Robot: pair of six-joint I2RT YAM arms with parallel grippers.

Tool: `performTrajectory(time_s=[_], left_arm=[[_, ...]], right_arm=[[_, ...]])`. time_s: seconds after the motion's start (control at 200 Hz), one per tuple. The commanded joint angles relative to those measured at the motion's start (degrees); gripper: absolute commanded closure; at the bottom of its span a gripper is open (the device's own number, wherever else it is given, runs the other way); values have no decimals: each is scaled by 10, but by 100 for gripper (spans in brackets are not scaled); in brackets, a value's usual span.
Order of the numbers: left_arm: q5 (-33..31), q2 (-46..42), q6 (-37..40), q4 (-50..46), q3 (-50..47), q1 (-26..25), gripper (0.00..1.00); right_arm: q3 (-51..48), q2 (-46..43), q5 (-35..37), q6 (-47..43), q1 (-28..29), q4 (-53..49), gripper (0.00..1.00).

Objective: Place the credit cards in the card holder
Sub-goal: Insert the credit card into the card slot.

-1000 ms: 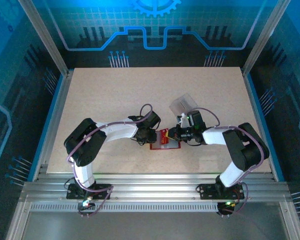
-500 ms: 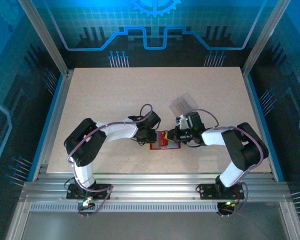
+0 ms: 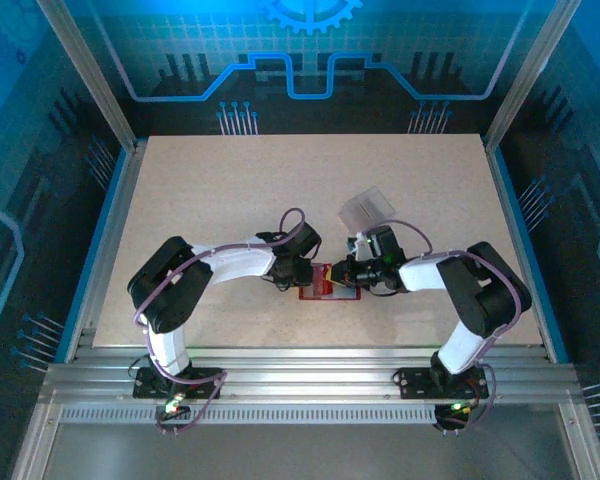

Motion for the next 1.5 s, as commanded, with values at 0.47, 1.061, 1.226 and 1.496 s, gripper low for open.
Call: performTrajectory(time_s=[0.47,1.061,1.226,1.496], left_arm=[[37,-2,-46,34,-51,-23,79],[31,-26,-62,35,-70,-23,78],[30,-29,-63,30,-69,-23,78],[28,-36,-62,26,-70,-20,78]], right_arm=[[0,29,60,64,56,11,100],[23,-12,91,42,76,-85,74],[39,-28,92,29,76,-120,66],[78,-43,101,-2,76,-198,55]])
